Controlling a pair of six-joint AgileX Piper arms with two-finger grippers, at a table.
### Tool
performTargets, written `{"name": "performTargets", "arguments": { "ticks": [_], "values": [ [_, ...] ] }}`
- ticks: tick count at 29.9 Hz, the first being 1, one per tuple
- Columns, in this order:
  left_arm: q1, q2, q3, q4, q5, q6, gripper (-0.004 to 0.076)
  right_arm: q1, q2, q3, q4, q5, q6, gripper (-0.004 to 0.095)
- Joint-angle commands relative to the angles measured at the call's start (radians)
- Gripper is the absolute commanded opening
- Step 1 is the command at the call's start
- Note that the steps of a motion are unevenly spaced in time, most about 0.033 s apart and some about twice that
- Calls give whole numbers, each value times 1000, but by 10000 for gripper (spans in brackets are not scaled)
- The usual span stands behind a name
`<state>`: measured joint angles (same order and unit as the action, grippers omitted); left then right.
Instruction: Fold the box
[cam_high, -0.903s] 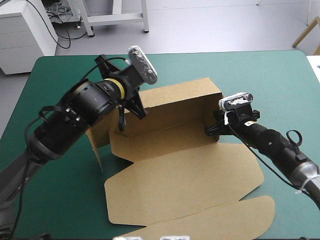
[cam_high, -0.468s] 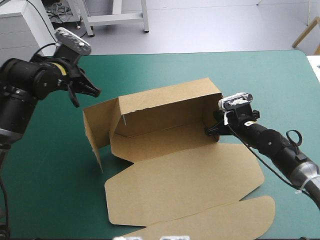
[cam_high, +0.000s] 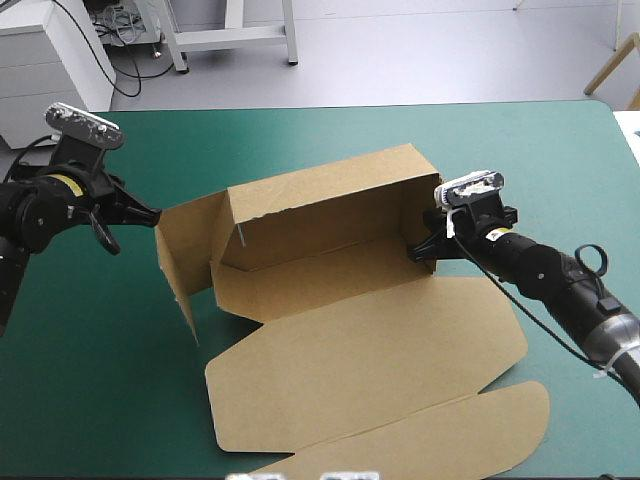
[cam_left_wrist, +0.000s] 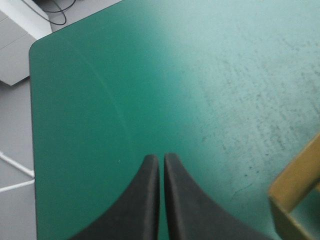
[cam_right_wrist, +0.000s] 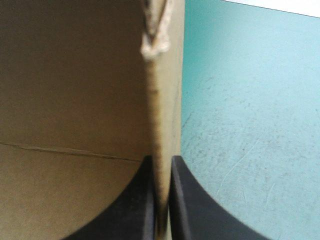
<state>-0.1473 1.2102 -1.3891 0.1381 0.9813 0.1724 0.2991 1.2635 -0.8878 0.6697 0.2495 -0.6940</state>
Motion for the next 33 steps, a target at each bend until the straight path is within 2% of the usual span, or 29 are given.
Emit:
{"name": "performTargets", "arguments": {
  "ticks": [1,4,6,11,13,24,33],
  "values": [
    [1,-58,20,128,-84,-82,15,-45,-31,-137,-190,102,247,-14],
    [1,-74,20,225,-76,-150,15,-88,-31,-236,-368,266,392,-14],
    [1,-78,20,251,-76,-164,15,-111,-31,-299,-427,391,442,-14],
    [1,-78,20,242,-75,-164,15,-132,-11,-432,-500,650,516,-14],
    [1,-78,20,239,-75,-164,15,-132,8,-459,-508,713,519,-14],
    [-1,-78,20,189,-58,-147,15,-132,233,-484,-506,730,535,-14],
    [-1,-78,20,141,-58,-141,15,-132,477,-682,-506,730,511,0]
  ]
}}
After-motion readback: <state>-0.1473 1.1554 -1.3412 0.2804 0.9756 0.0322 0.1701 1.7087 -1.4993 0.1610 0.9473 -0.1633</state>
